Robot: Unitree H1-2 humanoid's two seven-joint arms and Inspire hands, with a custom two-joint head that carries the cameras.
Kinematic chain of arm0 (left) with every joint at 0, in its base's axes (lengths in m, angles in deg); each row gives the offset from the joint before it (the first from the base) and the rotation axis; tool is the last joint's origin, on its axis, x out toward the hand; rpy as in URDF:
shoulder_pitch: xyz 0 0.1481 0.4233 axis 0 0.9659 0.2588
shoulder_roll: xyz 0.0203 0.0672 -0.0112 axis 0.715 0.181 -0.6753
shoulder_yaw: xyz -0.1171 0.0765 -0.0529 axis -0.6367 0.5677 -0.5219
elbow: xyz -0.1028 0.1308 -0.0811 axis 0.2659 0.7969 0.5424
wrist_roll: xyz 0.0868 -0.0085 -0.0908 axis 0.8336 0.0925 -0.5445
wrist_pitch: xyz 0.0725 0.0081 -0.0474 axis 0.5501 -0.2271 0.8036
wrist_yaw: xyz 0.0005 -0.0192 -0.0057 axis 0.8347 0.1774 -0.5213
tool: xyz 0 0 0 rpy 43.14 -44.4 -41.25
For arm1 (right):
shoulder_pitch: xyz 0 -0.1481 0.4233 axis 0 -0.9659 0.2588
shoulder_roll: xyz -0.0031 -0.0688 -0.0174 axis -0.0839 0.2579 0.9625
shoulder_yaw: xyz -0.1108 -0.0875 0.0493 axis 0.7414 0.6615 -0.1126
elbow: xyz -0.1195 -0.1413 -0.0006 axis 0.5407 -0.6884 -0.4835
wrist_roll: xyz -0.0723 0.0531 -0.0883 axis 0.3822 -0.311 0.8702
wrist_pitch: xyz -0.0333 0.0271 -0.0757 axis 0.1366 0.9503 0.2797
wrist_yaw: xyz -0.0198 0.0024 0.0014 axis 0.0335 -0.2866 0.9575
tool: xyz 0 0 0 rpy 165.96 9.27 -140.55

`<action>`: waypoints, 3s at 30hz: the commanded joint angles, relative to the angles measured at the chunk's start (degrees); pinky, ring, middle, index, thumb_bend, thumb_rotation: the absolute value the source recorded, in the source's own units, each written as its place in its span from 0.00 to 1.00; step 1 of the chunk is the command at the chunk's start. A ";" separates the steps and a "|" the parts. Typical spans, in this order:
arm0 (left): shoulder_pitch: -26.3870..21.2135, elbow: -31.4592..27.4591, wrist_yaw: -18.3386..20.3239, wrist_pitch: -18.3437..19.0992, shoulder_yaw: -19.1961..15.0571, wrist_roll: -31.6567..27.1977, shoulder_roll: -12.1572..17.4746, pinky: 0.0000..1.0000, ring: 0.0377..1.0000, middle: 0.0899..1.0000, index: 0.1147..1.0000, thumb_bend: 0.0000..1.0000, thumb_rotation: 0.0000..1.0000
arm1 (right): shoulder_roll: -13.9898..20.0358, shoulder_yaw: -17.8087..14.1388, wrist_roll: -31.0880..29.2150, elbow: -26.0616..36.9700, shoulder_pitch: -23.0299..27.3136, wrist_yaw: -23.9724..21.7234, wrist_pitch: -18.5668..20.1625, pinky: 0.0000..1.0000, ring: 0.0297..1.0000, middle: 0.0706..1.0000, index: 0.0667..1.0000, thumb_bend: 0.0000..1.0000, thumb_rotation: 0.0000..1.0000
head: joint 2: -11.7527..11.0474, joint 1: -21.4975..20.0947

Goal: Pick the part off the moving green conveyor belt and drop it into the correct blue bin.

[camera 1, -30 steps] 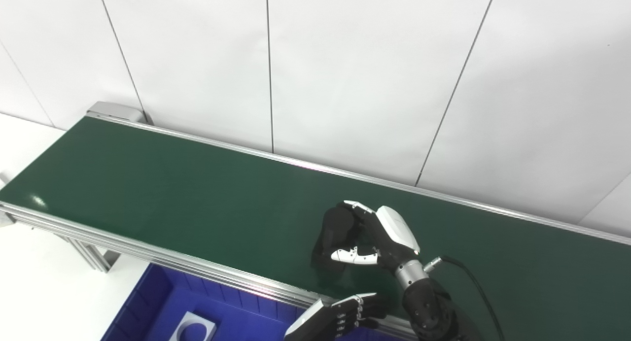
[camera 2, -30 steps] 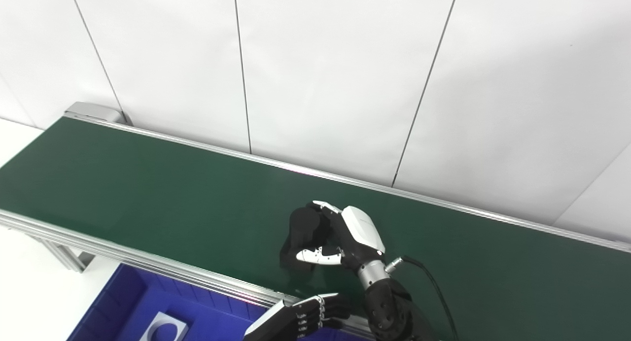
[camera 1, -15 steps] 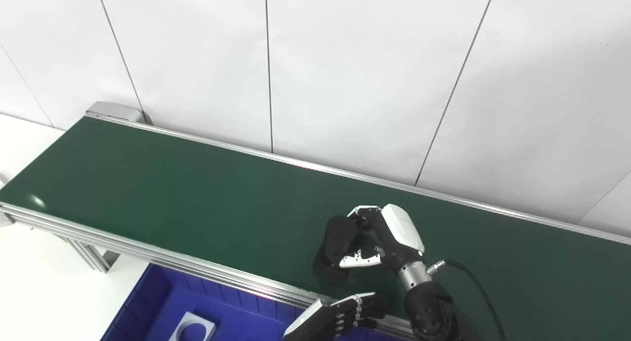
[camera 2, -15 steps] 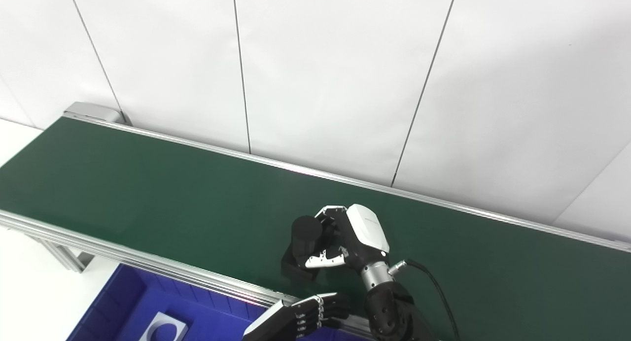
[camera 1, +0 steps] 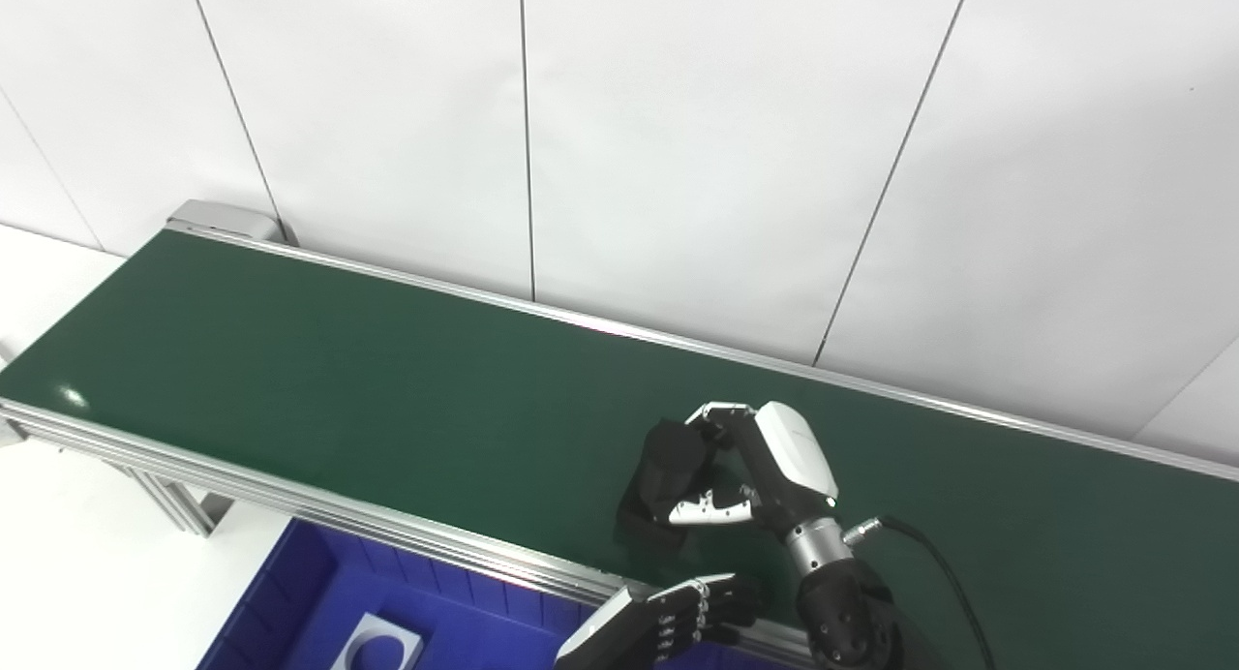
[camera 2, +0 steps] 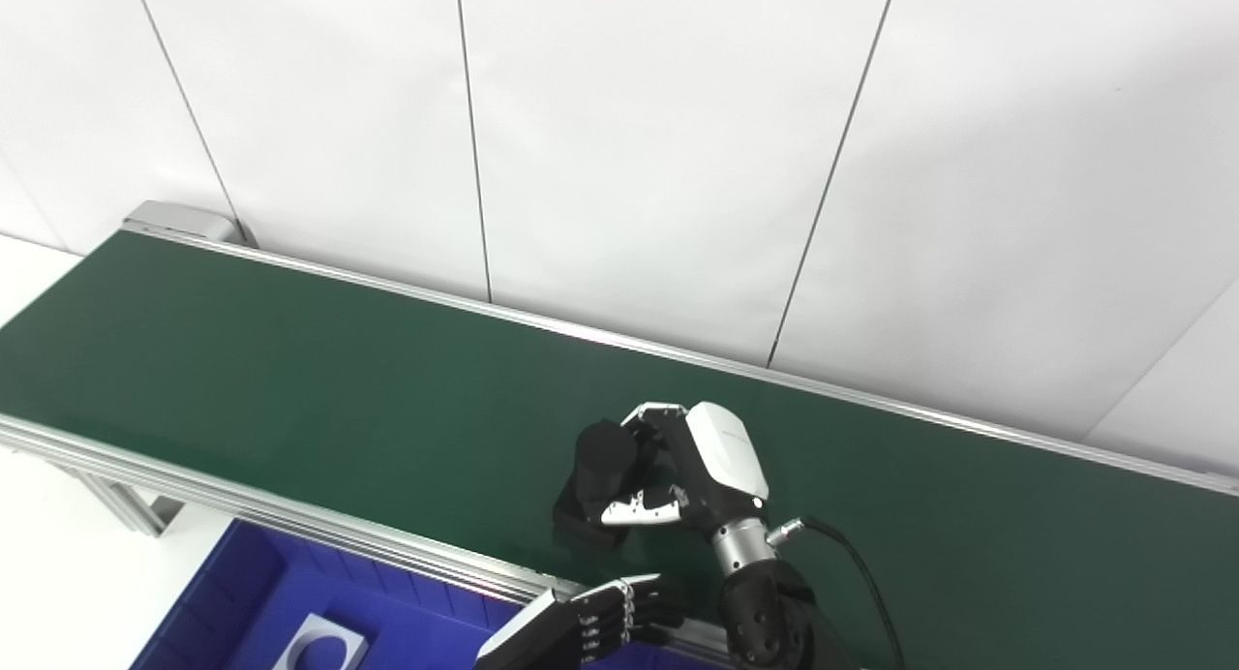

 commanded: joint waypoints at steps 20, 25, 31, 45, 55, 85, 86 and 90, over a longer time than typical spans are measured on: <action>-0.68 -0.78 0.92 -1.57 -0.63 -1.91 0.50 0.84 0.85 0.85 0.86 0.96 0.47 | 3.29 -10.19 -4.99 31.17 -7.64 -3.88 0.94 0.49 0.52 0.44 0.46 0.53 0.00 | 0.67 -5.26; -0.37 -1.41 1.34 -1.56 -0.82 -2.64 1.24 0.86 0.86 0.85 0.86 0.95 0.47 | 4.20 -12.62 -5.35 36.51 -9.79 -5.53 2.21 0.48 0.50 0.43 0.46 0.53 0.00 | 1.32 -7.95; 0.27 -2.70 1.46 -0.65 -1.07 -3.62 2.02 0.87 0.87 0.85 0.86 0.95 0.48 | 5.37 -16.03 -6.89 42.87 -12.99 -7.22 3.09 0.47 0.50 0.44 0.46 0.52 0.00 | 2.50 -11.58; 1.76 -6.85 3.03 0.82 -2.15 -7.06 5.52 0.89 0.88 0.86 0.88 0.92 0.48 | 5.62 -21.82 -3.09 58.61 -22.28 -10.23 10.75 0.42 0.47 0.44 0.46 0.53 0.00 | 8.95 -21.46; 1.52 -8.53 4.98 0.76 -4.07 -10.63 8.10 0.86 0.86 0.85 0.88 0.91 0.49 | 3.94 -25.27 -3.53 66.24 -30.76 -9.96 12.08 0.44 0.49 0.46 0.44 0.52 0.00 | 14.10 -28.88; 0.24 -12.37 8.26 6.22 -8.15 -17.28 11.06 0.87 0.85 0.83 0.86 0.93 0.46 | -6.23 -32.53 -5.35 63.91 -57.00 0.74 7.17 0.43 0.47 0.44 0.46 0.52 0.00 | 20.84 -40.13; 0.20 -12.34 8.37 6.27 -8.27 -17.34 11.14 0.87 0.85 0.83 0.86 0.93 0.46 | -6.38 -32.73 -5.29 62.85 -57.52 1.37 7.08 0.43 0.48 0.45 0.45 0.52 0.00 | 20.96 -40.43; 0.12 -12.48 8.64 6.46 -8.69 -17.41 11.32 0.86 0.84 0.83 0.86 0.93 0.47 | -7.03 -33.42 -5.87 59.48 -58.67 3.44 7.39 0.44 0.49 0.46 0.45 0.52 0.00 | 21.29 -40.83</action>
